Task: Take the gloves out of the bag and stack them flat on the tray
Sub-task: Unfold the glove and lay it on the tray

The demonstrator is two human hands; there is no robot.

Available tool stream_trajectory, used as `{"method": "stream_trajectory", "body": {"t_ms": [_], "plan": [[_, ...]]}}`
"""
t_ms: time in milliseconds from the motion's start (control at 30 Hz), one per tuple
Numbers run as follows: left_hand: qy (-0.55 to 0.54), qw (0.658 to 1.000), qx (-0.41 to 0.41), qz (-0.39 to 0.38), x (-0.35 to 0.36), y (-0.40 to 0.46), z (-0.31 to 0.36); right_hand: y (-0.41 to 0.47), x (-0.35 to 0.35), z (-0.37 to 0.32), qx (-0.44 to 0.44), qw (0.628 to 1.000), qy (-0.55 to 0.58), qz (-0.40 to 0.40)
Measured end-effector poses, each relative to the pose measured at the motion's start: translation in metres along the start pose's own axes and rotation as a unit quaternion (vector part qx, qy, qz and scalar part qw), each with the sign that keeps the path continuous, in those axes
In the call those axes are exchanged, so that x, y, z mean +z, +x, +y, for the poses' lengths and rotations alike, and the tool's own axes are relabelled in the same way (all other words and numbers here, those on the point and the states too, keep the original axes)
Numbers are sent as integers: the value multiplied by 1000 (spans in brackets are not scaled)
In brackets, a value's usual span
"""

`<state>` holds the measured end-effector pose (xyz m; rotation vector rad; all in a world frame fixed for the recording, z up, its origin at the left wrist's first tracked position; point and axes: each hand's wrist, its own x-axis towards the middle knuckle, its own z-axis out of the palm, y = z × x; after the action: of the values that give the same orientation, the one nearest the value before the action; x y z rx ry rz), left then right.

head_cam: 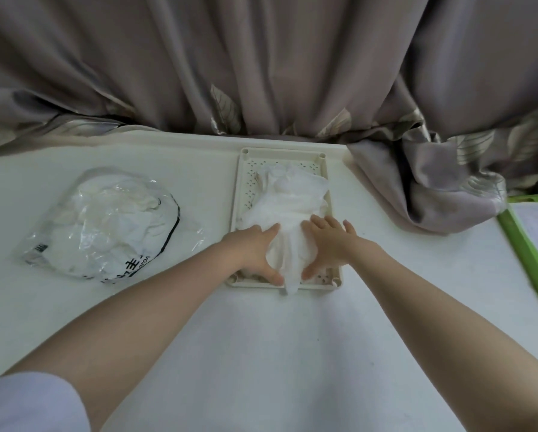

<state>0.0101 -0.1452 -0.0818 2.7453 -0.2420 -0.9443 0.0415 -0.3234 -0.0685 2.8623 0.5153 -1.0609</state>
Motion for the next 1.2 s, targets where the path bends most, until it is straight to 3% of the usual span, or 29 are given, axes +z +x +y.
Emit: {"method": "stream_trajectory", "body": {"t_ms": [100, 233, 333, 400, 467, 533, 667, 767, 967, 1200], "plan": [[-18, 998, 51, 34, -5, -17, -16, -11, -23, -21, 21, 999, 7, 31], [-79, 987, 85, 115, -7, -47, -60, -24, -46, -69, 26, 988, 122, 95], [-80, 958, 69, 266, -7, -71, -100, -23, -44, -116, -40, 962, 183, 198], [-44, 921, 51, 384, -8, -87, -126, -18, -40, -148, -94, 951, 202, 216], [-8, 893, 1, 449, -11, -99, -148, -9, -35, -175, -132, 947, 198, 215], [8, 903, -64, 425, -13, -110, -171, 4, -27, -203, -150, 947, 199, 205], [-4, 947, -137, 292, -16, -119, -207, 31, -11, -247, -153, 943, 245, 165], [20, 962, -125, 241, -14, -119, -223, 41, -6, -271, -141, 937, 284, 148], [25, 972, -71, 224, -13, -115, -237, 64, -7, -298, -46, 932, 331, 139], [25, 975, -49, 217, -11, -108, -246, 60, -15, -291, -28, 909, 365, 202]]}}
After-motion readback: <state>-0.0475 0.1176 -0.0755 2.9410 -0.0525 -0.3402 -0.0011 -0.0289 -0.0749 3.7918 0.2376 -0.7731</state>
